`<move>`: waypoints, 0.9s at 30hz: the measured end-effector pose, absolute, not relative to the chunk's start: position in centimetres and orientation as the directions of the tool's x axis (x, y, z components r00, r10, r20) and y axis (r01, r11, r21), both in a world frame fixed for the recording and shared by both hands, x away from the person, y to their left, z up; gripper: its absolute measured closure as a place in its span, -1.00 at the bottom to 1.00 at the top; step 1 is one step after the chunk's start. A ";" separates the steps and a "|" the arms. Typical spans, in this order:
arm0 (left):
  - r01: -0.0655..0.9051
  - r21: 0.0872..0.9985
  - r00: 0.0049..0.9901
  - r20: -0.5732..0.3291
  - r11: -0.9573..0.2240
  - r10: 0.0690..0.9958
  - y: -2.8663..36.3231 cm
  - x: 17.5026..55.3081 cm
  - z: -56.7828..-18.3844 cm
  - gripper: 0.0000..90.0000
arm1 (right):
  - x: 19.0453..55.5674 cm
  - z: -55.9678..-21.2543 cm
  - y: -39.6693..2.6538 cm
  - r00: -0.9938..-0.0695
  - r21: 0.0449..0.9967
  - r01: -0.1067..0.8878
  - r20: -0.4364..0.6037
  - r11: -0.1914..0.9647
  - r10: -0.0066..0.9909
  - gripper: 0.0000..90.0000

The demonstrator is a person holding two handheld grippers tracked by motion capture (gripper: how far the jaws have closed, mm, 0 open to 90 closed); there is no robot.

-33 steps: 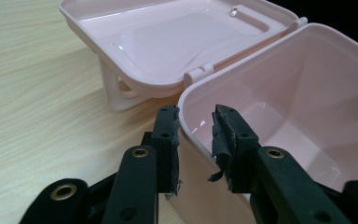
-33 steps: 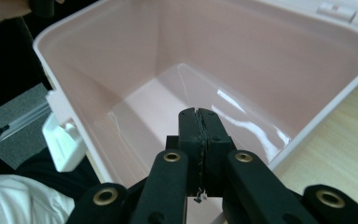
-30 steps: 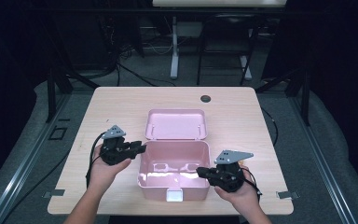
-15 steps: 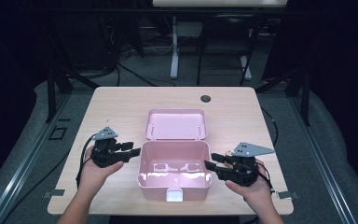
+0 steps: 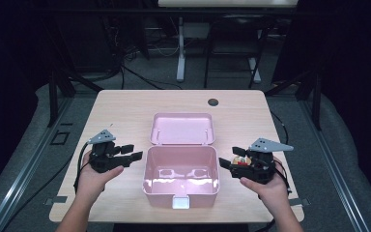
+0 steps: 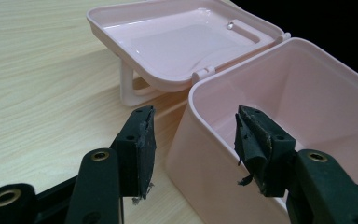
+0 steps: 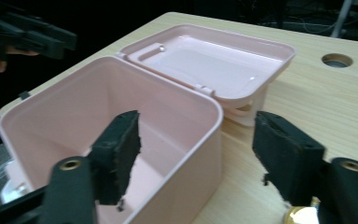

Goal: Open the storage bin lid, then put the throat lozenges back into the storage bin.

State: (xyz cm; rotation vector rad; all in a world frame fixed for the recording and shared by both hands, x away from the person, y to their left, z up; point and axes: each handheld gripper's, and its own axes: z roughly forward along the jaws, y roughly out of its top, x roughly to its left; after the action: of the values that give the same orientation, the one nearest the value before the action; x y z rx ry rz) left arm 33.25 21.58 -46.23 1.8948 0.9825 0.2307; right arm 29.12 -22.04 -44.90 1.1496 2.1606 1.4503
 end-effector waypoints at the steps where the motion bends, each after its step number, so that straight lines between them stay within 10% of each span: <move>1: 0.535 0.816 0.657 -0.239 -0.219 0.715 21.6 33.2 -46.2 0.05 | 29.4 -45.0 -22.1 -0.633 0.872 0.455 0.175 0.181 0.754 -0.37; 27: 0.502 0.802 0.713 -0.173 -0.323 0.679 22.0 32.6 -45.0 0.02 | 34.7 -43.5 -22.4 -0.598 0.655 0.608 0.006 0.449 0.802 -0.48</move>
State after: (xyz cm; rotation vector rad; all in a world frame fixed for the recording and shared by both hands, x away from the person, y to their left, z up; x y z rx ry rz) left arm 32.62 21.99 -44.99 1.9943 0.9035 0.2410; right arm 34.70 -22.35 -43.48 1.2067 2.3983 0.8991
